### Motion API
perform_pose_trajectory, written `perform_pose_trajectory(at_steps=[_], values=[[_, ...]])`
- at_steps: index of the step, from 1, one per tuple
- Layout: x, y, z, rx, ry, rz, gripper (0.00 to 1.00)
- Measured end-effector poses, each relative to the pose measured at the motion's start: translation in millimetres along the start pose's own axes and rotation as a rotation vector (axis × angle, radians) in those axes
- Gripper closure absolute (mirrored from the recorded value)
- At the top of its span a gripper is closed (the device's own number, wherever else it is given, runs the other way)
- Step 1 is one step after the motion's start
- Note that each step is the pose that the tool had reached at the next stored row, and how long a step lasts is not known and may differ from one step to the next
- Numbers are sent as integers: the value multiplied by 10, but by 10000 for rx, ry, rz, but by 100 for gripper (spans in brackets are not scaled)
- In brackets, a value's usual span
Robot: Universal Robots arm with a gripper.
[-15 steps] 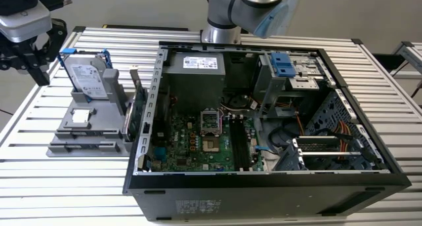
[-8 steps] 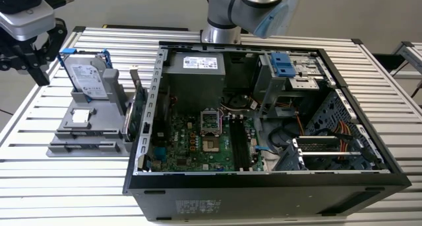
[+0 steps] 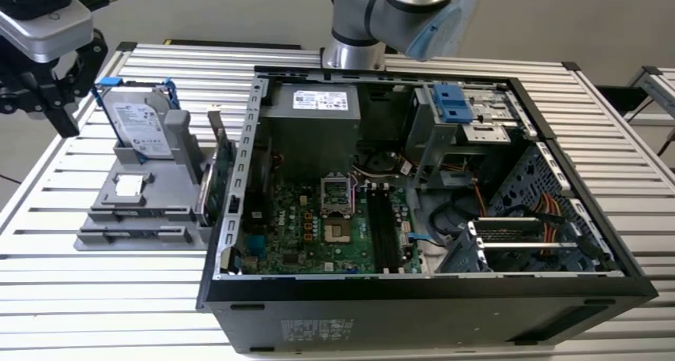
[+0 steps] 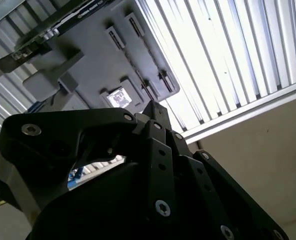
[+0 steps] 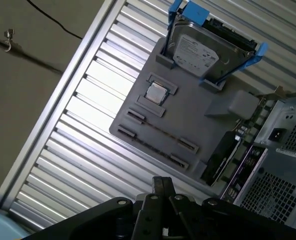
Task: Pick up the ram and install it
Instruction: 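Pick up the ram and move it above insertion slot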
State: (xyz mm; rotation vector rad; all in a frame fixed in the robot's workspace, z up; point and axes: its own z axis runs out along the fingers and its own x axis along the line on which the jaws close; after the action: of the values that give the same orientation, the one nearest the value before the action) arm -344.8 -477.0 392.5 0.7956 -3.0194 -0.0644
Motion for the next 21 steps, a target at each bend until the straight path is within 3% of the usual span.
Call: perform_pose_trajectory(at_steps=[21], values=[[0, 0, 0, 13, 76, -1716, 100]])
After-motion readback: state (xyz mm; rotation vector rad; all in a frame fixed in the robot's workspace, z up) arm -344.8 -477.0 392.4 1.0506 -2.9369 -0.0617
